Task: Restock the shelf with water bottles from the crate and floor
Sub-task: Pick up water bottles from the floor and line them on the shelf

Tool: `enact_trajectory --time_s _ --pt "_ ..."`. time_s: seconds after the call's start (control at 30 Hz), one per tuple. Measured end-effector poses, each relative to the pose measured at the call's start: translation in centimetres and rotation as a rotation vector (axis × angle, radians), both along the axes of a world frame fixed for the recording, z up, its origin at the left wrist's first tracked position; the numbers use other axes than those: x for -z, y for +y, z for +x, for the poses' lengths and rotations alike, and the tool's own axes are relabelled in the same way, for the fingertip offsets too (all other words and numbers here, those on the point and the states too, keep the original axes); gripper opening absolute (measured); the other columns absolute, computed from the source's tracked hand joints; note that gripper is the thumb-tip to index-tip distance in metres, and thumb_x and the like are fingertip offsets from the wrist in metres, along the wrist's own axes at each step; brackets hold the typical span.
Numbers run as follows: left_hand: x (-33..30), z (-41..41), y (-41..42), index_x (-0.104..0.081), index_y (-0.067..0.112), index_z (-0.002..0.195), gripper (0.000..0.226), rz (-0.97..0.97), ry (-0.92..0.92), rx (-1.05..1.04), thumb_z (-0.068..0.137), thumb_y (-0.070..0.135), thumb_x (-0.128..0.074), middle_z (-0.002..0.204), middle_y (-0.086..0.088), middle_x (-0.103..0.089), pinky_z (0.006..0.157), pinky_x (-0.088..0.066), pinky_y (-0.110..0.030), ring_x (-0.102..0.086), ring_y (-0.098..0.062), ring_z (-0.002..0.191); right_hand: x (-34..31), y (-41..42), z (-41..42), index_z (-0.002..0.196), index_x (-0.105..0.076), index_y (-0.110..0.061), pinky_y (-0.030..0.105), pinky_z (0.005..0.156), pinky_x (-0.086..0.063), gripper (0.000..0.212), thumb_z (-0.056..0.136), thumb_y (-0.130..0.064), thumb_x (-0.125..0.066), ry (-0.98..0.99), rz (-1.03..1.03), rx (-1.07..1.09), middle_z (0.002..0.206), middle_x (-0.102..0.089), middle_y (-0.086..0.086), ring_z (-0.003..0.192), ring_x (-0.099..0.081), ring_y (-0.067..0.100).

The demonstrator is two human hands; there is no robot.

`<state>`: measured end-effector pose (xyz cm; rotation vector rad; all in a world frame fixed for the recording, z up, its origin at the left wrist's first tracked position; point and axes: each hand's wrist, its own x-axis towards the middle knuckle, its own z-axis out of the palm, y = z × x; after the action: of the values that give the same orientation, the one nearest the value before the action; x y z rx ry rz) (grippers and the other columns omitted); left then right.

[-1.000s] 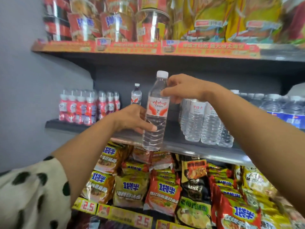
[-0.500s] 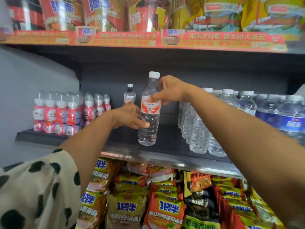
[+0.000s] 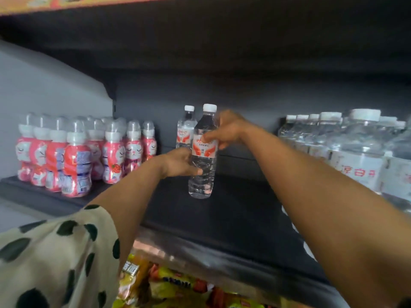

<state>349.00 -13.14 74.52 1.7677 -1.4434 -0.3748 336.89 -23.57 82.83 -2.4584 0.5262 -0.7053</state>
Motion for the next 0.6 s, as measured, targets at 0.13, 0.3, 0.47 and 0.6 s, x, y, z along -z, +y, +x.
enact_trajectory --time_s 0.13,0.3,0.47,0.6 --pt "0.2 1.8 -2.5 -0.059 0.018 0.111 0.030 -0.024 -0.052 -0.114 0.087 0.004 -0.067 0.116 -0.003 -0.066 0.106 -0.043 -0.041 -0.060 -0.022 0.112 0.4 -2.2 2.8 0.089 -0.063 -0.014 0.035 0.067 -0.061 0.022 0.075 -0.007 -0.078 -0.041 0.034 0.007 0.096 -0.071 0.009 0.079 -0.072 0.021" --pt "0.2 3.2 -4.7 -0.064 0.008 0.113 0.029 -0.036 -0.151 -0.290 0.085 0.007 -0.069 0.111 -0.008 -0.067 0.096 -0.051 -0.041 -0.064 -0.026 0.103 0.8 -3.9 4.9 0.082 -0.061 -0.018 0.036 0.066 -0.060 0.021 0.075 -0.008 -0.078 -0.095 0.006 0.037 0.095 -0.070 0.008 0.080 -0.071 0.021" --pt "0.2 4.5 -6.2 -0.065 0.005 0.113 0.028 -0.019 -0.118 -0.313 0.085 0.005 -0.067 0.112 -0.011 -0.068 0.095 -0.052 -0.041 -0.064 -0.027 0.104 1.1 -5.4 6.4 0.078 -0.059 -0.016 0.034 0.063 -0.059 0.020 0.076 -0.008 -0.078 -0.113 0.006 0.068 0.086 -0.066 0.005 0.077 -0.069 0.022" --pt "0.2 4.8 -6.5 -0.062 0.004 0.118 0.030 0.033 -0.092 -0.275 0.087 0.004 -0.062 0.114 -0.008 -0.064 0.102 -0.047 -0.041 -0.059 -0.025 0.111 1.2 -6.3 7.3 0.072 -0.052 -0.019 0.034 0.066 -0.058 0.028 0.077 -0.008 -0.077 -0.121 0.003 0.104 0.082 -0.062 0.002 0.076 -0.066 0.020"
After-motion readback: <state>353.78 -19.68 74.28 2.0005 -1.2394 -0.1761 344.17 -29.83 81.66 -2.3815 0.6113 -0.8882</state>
